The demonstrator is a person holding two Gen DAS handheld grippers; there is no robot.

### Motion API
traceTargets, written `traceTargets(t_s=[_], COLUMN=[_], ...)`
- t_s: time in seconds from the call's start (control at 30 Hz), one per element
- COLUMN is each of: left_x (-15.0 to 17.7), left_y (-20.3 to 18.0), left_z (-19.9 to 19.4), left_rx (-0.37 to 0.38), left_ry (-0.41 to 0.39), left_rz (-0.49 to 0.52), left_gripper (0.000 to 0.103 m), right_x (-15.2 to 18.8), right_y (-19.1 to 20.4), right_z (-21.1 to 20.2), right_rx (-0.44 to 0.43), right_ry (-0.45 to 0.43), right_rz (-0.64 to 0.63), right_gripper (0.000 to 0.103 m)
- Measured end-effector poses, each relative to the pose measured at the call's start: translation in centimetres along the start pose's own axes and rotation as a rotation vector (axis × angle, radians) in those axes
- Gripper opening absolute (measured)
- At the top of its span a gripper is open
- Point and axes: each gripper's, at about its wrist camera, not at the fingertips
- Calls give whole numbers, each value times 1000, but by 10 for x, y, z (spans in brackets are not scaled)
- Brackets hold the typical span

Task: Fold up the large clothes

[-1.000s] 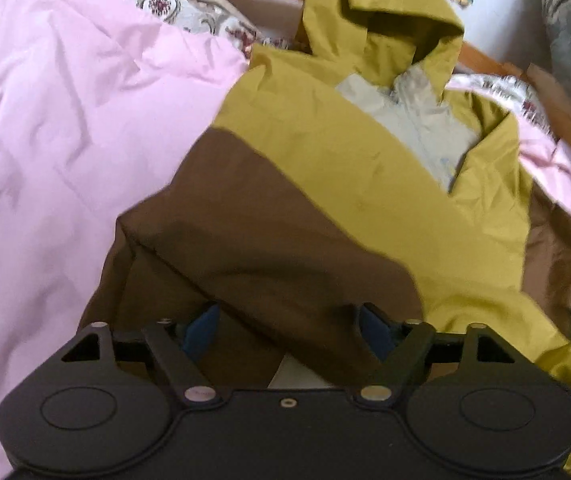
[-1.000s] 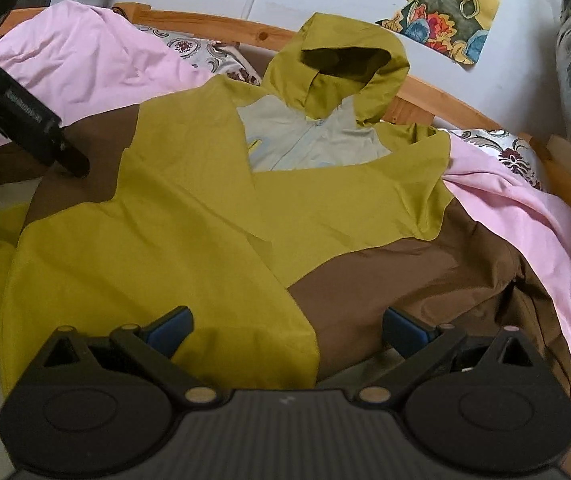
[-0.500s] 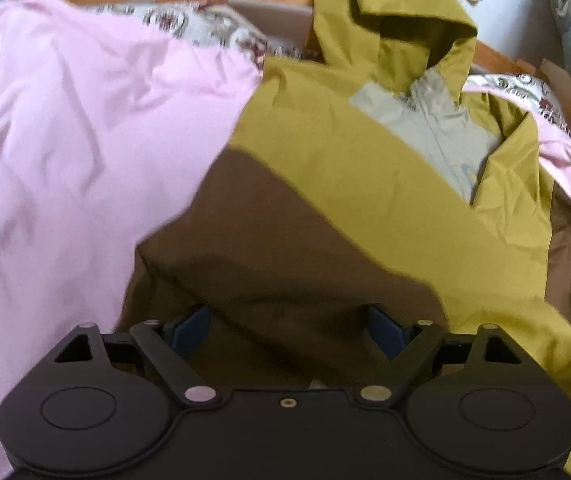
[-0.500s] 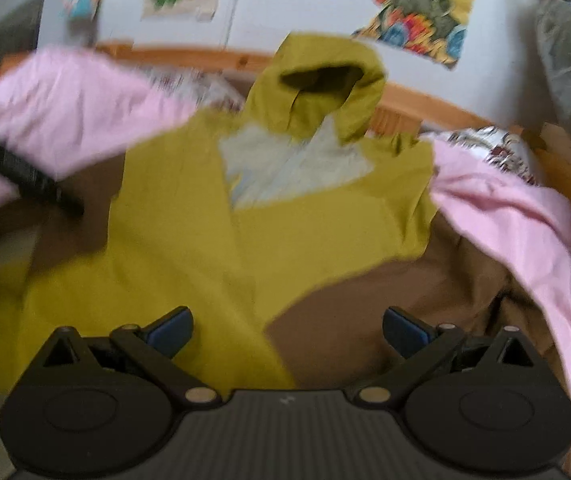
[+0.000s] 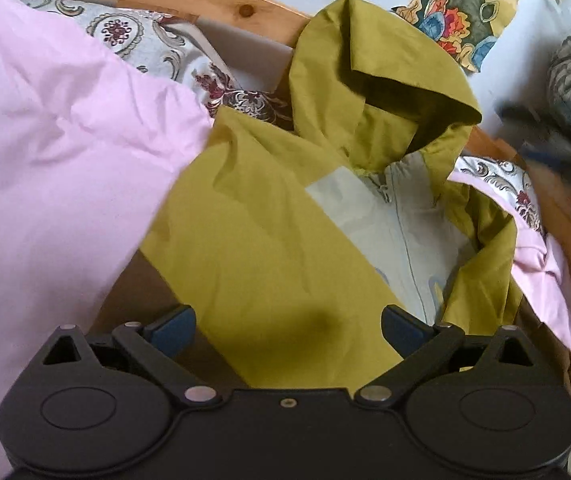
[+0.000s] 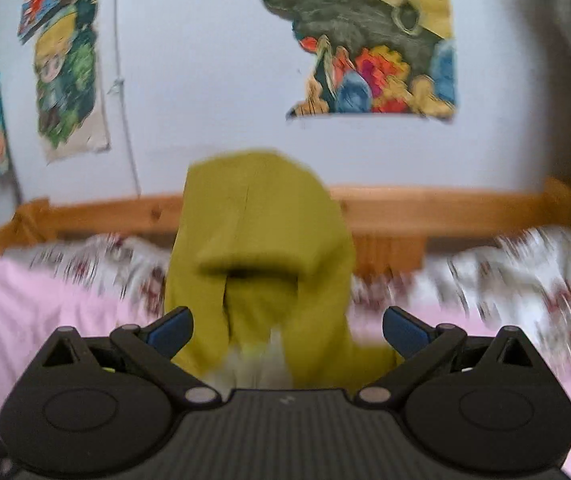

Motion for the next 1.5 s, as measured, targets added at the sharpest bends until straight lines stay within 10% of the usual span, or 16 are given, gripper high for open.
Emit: traceTargets(t_s=[0.43, 0.6, 0.7, 1.13, 1.17, 1.27, 1.5], left_x=[-31, -46, -70, -171, -171, -167, -152], left_y=[11, 10, 8, -3, -5, -2, -10], left_z=[3, 8, 20, 88, 90, 89, 61], left_rx=[5, 11, -3, 0, -1, 45, 99], left_ry=[-19, -73, -83, -139, -146, -158, -218], left_rz=[75, 78, 71, -40, -39, -52, 37], left_gripper=[99, 94, 87, 84, 75, 3, 0], right_x=[-66, -60, -60, -33, -30, -25, -5], right_y=[-9, -10, -7, 21, 19, 14, -11], right_z=[107, 109, 96, -16, -24, -39, -54], right_rx=[64, 57, 6, -208, -216, -231, -241], right_ry=[82, 72, 23, -68, -72, -71, -79], right_rz=[-48, -50, -92, -311, -317, -321, -249], right_gripper=[97, 22, 10, 6, 6, 6, 6])
Point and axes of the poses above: each gripper's, at about its wrist camera, not at the fingertips, and z roughly the way its jaws point, y to its left, x to its underside, and after that the axes turned 1 degree about -y, right-handed
